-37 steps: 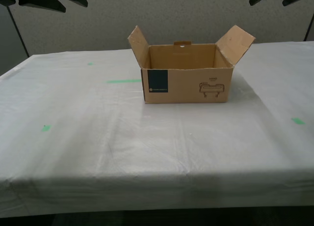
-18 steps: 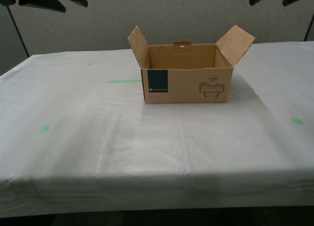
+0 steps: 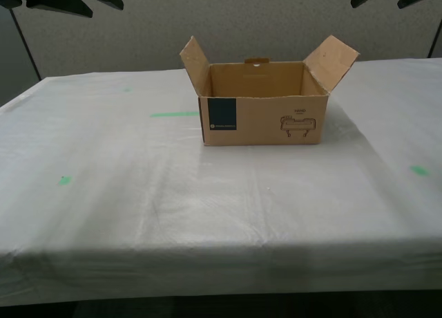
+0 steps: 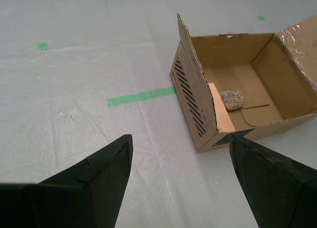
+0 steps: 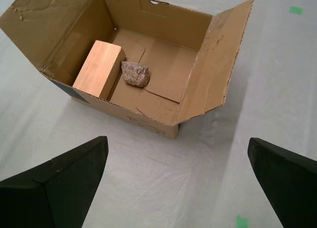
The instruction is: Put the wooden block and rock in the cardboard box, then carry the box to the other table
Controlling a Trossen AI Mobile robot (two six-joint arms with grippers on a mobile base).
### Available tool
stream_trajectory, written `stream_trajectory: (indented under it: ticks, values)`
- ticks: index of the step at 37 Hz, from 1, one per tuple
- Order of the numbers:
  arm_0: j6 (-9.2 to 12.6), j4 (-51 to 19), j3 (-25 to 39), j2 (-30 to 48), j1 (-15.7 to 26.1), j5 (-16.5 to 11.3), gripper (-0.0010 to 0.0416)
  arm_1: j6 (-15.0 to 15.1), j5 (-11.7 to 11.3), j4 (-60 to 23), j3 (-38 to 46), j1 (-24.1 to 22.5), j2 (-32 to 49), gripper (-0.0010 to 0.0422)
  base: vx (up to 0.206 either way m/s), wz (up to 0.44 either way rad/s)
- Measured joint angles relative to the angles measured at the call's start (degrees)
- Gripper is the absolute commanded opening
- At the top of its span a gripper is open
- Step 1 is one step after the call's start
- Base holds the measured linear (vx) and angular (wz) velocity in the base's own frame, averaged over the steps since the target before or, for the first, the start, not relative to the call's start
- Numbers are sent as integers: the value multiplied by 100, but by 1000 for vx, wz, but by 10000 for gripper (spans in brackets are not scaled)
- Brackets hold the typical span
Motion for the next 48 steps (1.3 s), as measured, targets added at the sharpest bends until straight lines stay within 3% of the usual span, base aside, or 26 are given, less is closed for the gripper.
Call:
stream_trajectory:
  ticks: [48]
  values:
    - [0, 0, 0, 0, -2, 0, 393, 0, 0, 0, 0, 0, 0, 263, 0, 0]
